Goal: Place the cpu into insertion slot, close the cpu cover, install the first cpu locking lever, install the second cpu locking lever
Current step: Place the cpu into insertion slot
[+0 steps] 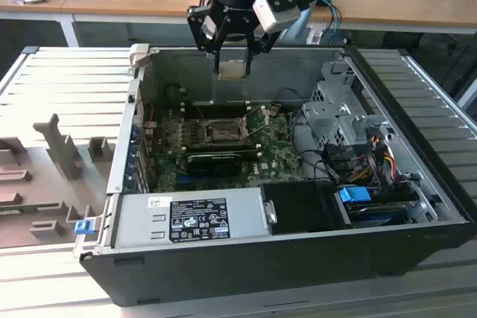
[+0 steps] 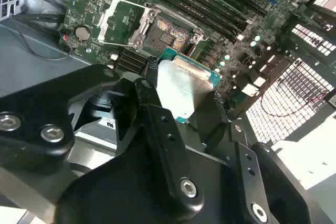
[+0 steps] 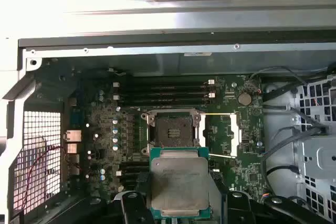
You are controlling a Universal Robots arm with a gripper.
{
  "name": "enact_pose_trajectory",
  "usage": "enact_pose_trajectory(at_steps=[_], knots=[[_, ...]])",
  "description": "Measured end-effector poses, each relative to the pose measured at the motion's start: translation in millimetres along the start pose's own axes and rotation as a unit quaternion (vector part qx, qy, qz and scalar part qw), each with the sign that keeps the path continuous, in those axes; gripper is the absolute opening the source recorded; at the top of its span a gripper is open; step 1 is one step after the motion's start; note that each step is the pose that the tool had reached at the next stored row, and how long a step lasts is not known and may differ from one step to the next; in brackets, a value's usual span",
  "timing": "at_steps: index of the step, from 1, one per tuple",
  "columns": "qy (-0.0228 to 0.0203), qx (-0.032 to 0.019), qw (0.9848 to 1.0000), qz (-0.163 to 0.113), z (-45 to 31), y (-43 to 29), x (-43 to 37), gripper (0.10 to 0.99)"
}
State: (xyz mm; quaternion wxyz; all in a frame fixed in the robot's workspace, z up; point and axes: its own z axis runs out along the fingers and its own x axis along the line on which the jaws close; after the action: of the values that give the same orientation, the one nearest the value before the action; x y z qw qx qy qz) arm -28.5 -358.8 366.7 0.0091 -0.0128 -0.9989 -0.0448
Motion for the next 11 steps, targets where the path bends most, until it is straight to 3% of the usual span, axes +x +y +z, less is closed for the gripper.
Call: enact_pose_trajectory(at_steps=[11], knots=[[-0.0031,-0.0005,0.9994,0.034,0.1,0.0,0.0,0.525]])
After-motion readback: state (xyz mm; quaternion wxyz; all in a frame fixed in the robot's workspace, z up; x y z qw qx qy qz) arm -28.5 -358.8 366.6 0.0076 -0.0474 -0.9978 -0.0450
